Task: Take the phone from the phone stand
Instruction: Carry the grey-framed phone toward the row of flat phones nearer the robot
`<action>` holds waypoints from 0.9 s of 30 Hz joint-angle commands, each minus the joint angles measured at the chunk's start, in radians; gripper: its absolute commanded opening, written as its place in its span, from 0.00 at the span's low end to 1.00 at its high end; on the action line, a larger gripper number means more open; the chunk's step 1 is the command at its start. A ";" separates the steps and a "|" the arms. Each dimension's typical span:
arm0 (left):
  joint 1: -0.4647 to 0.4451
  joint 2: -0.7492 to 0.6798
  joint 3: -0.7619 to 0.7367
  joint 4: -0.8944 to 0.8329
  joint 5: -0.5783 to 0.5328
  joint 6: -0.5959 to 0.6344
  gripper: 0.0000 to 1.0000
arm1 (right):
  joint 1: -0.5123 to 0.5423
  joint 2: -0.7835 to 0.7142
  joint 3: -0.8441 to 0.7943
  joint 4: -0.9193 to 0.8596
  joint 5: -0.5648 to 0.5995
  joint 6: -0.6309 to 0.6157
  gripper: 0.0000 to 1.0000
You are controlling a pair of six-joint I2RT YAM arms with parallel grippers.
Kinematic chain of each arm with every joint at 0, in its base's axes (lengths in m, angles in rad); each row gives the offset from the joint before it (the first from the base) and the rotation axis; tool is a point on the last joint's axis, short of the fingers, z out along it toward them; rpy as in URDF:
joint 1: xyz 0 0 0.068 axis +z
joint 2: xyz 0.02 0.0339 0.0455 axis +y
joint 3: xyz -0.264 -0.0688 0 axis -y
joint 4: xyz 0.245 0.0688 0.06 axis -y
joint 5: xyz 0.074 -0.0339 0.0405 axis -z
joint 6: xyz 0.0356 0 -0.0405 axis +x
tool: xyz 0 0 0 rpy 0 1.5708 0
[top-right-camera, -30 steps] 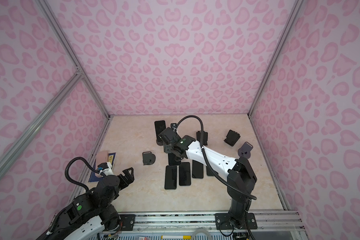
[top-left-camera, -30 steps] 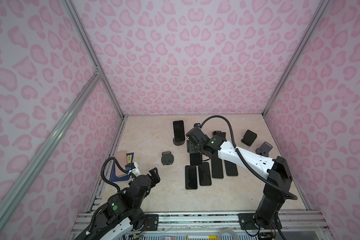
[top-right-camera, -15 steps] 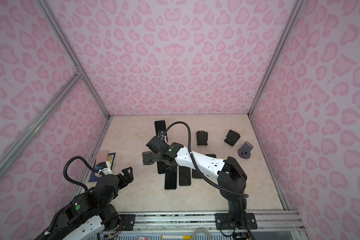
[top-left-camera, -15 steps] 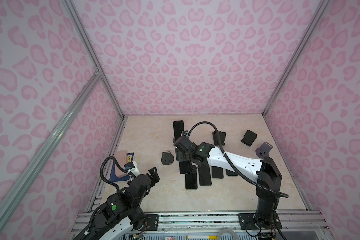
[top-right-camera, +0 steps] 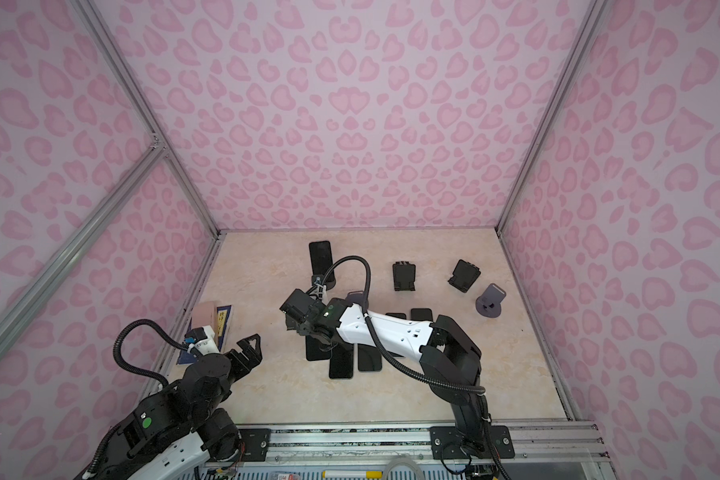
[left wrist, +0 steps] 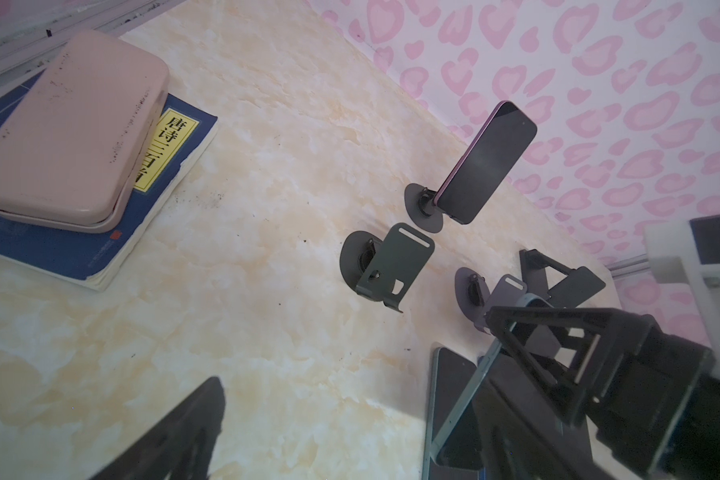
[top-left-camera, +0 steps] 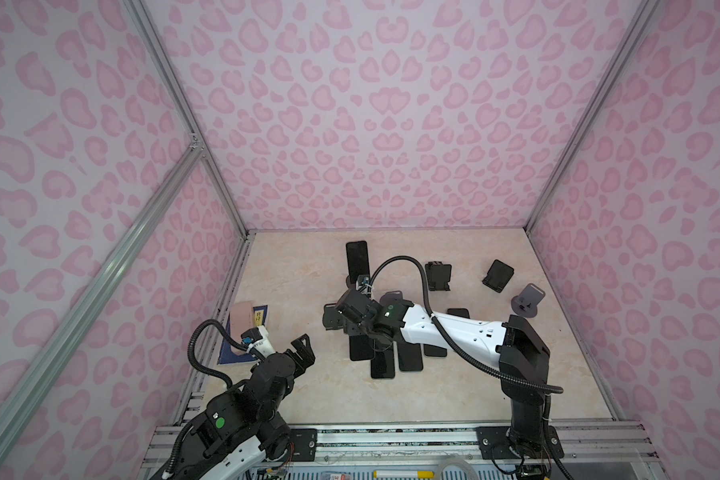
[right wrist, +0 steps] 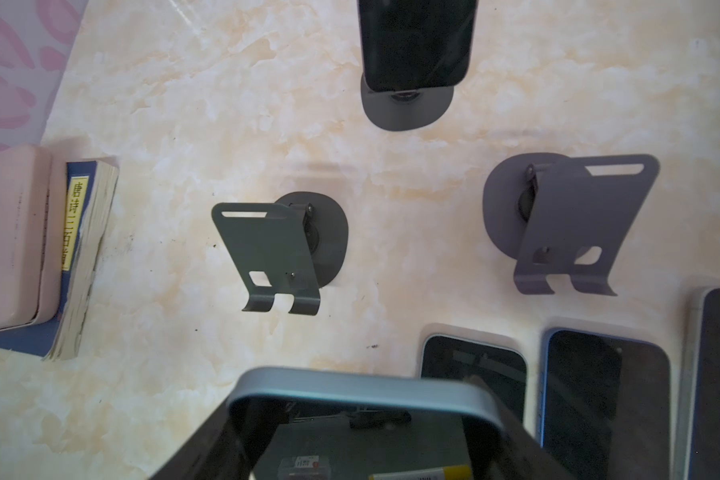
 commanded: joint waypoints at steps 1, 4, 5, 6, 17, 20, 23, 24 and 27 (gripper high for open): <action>0.001 -0.012 -0.006 -0.011 -0.014 -0.020 0.98 | 0.016 0.024 0.020 -0.037 0.026 0.065 0.65; 0.002 -0.014 0.002 -0.016 -0.011 -0.014 0.98 | 0.029 0.044 0.021 -0.042 0.012 0.097 0.65; 0.001 -0.014 0.007 -0.019 -0.012 -0.012 0.98 | 0.031 0.050 0.022 -0.044 0.008 0.107 0.65; 0.001 -0.014 0.009 -0.022 -0.015 -0.012 0.98 | 0.032 0.058 0.022 -0.047 0.002 0.117 0.65; 0.001 -0.019 0.008 -0.011 0.023 -0.029 0.98 | 0.029 0.137 0.034 -0.052 -0.080 0.199 0.63; 0.002 -0.016 0.008 -0.010 0.023 -0.030 0.98 | 0.030 0.152 0.030 -0.041 -0.106 0.206 0.63; 0.001 -0.012 0.007 -0.003 0.033 -0.030 0.98 | 0.029 0.166 0.022 -0.021 -0.131 0.204 0.63; 0.001 -0.010 0.003 0.000 0.038 -0.034 0.98 | 0.028 0.176 0.026 -0.027 -0.139 0.206 0.63; 0.002 -0.001 -0.005 0.006 0.054 -0.045 0.98 | 0.027 0.186 0.020 -0.021 -0.151 0.207 0.63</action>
